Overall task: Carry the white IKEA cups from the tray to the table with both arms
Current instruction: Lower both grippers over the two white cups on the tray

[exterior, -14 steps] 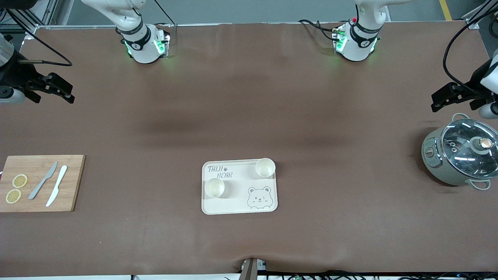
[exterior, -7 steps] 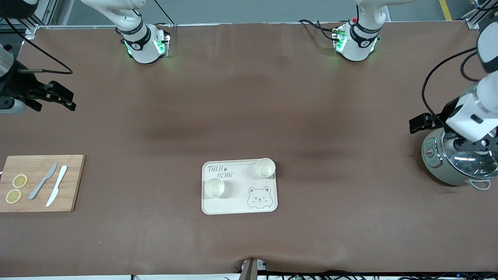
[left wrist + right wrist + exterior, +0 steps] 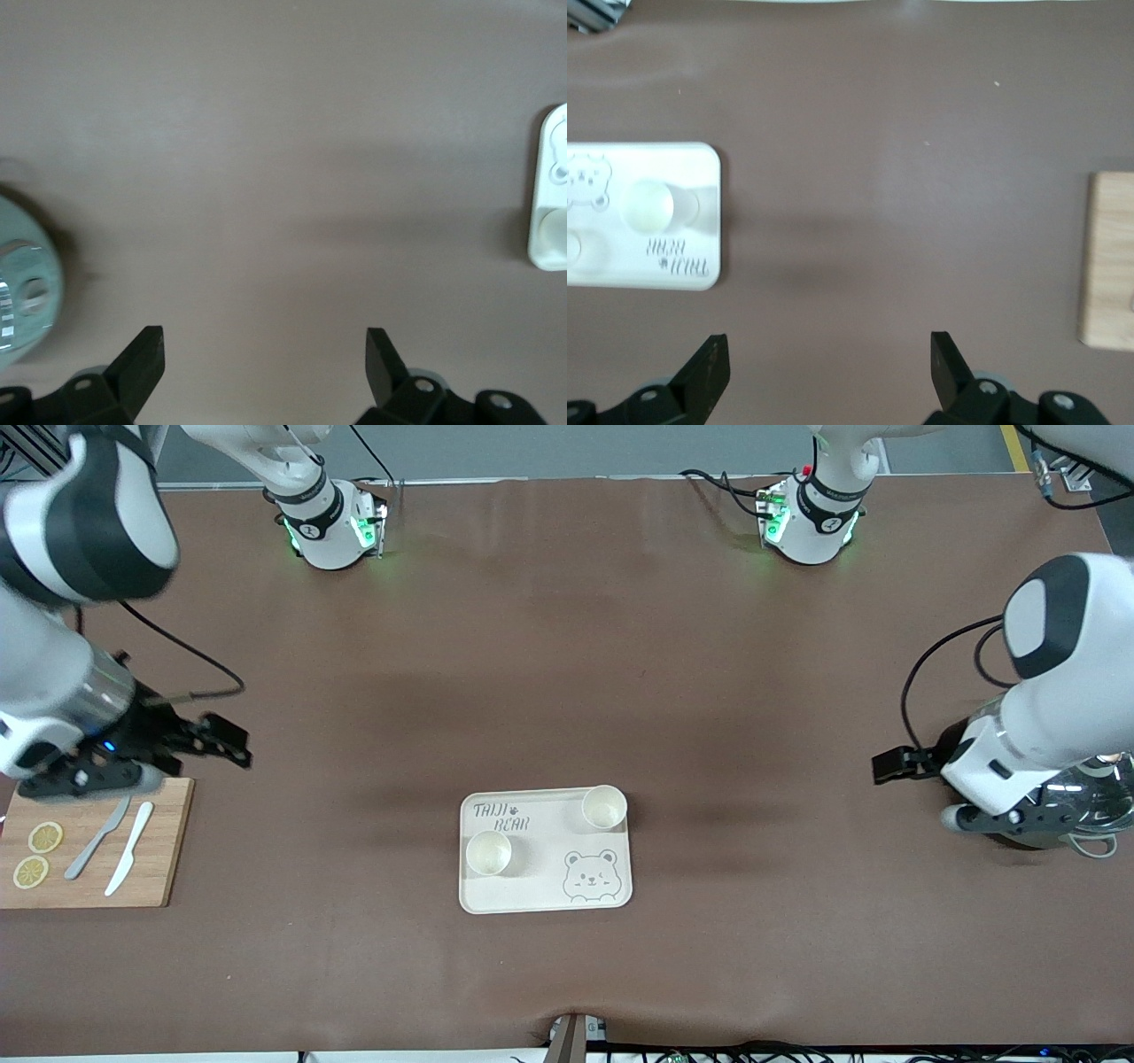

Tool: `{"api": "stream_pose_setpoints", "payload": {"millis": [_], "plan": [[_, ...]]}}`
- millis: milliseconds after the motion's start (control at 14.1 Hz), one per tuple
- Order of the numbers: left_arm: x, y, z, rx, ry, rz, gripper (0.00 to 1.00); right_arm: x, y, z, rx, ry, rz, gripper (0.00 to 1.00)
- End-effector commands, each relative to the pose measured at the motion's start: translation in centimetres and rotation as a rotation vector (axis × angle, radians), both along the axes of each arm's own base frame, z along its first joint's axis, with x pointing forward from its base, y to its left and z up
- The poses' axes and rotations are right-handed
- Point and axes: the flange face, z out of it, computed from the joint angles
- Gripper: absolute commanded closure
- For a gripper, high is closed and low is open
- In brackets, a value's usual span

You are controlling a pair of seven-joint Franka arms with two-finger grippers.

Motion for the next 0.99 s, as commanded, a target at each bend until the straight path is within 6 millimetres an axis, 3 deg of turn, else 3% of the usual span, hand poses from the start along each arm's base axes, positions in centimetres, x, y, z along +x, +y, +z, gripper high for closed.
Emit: {"api": "stream_pose_setpoints", "payload": {"millis": [0, 71, 284, 426, 568, 781, 923], "plan": [[0.8, -4.1, -1.8, -0.022, -0.013, 0.05, 0.0, 1.7, 2.8, -2.2, 0.025, 0.005, -0.046, 0.0], [0.9, -5.8, -2.9, -0.024, -0.015, 0.064, 0.0, 2.2, 4.3, -3.2, 0.03, -0.016, -0.034, 0.0], [1.1, -10.0, -5.5, -0.033, -0.022, 0.107, 0.0, 3.7, 6.2, -7.4, 0.063, -0.028, -0.133, 0.0], [1.3, -12.7, -6.8, -0.039, -0.022, 0.148, 0.0, 3.5, 10.1, -9.0, 0.081, -0.029, -0.189, 0.0], [1.2, -15.8, -8.2, -0.048, -0.025, 0.178, 0.0, 3.4, 12.0, -11.0, 0.091, -0.01, -0.226, 0.0], [0.4, -20.4, -10.3, -0.065, -0.037, 0.216, 0.0, 2.5, 16.9, -15.1, 0.074, 0.021, -0.208, 0.0], [-0.5, -22.8, -11.9, -0.06, -0.019, 0.212, 0.0, 2.2, 19.1, -17.4, 0.069, -0.003, -0.217, 0.0]]}}
